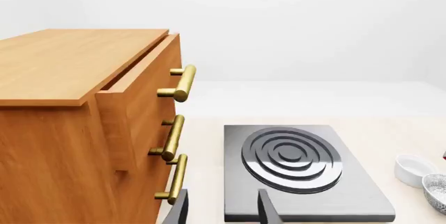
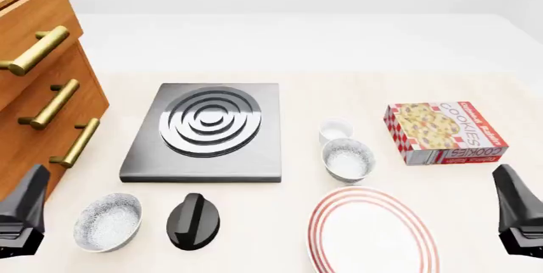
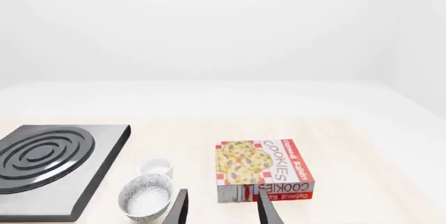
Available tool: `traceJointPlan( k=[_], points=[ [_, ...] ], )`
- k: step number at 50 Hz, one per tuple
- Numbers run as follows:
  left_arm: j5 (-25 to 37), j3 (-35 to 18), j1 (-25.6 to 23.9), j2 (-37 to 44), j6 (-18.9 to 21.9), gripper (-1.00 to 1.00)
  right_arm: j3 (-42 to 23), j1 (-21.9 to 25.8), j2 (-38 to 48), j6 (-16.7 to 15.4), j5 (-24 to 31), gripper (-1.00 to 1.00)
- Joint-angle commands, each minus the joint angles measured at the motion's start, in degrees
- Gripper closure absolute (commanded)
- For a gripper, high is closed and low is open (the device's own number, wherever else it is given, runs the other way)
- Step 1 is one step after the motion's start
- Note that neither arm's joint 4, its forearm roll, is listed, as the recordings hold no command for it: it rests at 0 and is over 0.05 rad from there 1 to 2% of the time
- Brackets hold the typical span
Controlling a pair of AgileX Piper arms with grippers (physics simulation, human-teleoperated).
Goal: Pick the akita bowl between the plate and the ramekin and place it on the plate.
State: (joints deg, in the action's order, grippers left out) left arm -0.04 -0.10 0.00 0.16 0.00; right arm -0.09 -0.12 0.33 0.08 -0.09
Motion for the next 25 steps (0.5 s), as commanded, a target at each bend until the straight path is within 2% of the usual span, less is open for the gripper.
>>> traceJointPlan(
  k=[1, 6, 7, 9, 10, 14, 16, 18, 20, 23, 25],
  points=[
    [-0.1, -0.1, 0.0, 0.3, 0.0, -1.00, 0.0, 0.0, 1.8, -0.8, -1.0, -1.00],
    [-0.1, -0.1, 0.0, 0.3, 0.0, -1.00, -0.2, 1.7, 2.1, -1.6, -1.1, -1.00],
    [-0.1, -0.1, 0.0, 0.3, 0.0, -1.00, -0.5, 1.6, 5.0, 2.1, -3.2, -1.00],
    [-0.1, -0.1, 0.0, 0.3, 0.0, -1.00, -0.6, 1.4, 7.8, 2.7, -5.1, -1.00],
    [-0.1, -0.1, 0.0, 0.3, 0.0, -1.00, -0.8, 0.8, 8.7, 1.4, -5.7, -1.00],
    [-0.1, -0.1, 0.0, 0.3, 0.0, -1.00, -3.9, 1.1, 7.8, 2.2, -1.7, -1.00],
    [-0.1, -0.1, 0.0, 0.3, 0.0, -1.00, -6.6, 1.9, 8.0, 0.4, 0.9, -1.00],
    [-0.1, -0.1, 0.0, 0.3, 0.0, -1.00, -8.3, 2.9, 7.4, 0.0, 2.7, -1.00],
    [-0.1, -0.1, 0.0, 0.3, 0.0, -1.00, -12.4, 4.2, 8.3, 1.1, 5.6, -1.00],
    [-0.1, -0.1, 0.0, 0.3, 0.0, -1.00, -19.5, 5.9, 9.5, -0.9, 10.1, -1.00],
    [-0.1, -0.1, 0.0, 0.3, 0.0, -1.00, -23.4, 6.2, 11.2, -0.1, 12.1, -1.00]
  ],
)
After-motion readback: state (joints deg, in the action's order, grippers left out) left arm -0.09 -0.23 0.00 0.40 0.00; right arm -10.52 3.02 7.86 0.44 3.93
